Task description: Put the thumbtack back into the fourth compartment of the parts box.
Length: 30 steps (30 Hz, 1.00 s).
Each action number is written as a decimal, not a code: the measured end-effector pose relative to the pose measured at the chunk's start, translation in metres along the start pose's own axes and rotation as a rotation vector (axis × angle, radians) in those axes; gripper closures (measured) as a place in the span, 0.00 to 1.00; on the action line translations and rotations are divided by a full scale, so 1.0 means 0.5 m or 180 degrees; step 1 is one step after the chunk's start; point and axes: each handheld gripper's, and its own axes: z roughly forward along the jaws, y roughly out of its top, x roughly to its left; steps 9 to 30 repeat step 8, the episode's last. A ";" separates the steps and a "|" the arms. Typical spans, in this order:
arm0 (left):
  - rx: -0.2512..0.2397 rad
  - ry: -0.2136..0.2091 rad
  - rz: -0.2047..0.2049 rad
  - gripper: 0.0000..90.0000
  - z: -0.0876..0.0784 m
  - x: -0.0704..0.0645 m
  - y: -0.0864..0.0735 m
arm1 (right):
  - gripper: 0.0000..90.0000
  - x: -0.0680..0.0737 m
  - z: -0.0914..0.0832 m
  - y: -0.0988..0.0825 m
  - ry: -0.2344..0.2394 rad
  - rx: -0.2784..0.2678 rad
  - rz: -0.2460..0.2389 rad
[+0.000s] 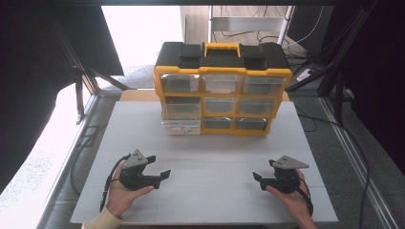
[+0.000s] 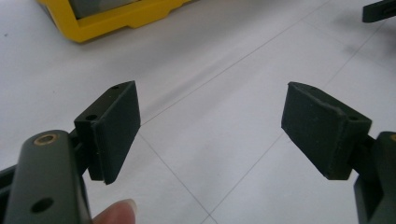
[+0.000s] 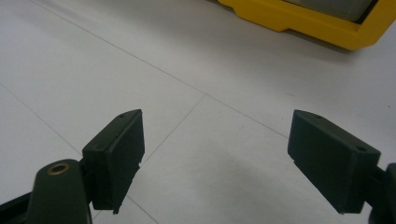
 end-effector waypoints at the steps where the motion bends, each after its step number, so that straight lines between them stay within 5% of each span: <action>1: -0.0001 0.0013 -0.0009 0.22 0.001 0.002 -0.001 | 0.21 0.000 -0.001 0.000 -0.0005 0.0002 -0.0012; 30: -0.0017 0.0042 -0.0033 0.22 0.001 0.006 -0.002 | 0.21 0.000 -0.007 0.000 0.0028 -0.0064 -0.0010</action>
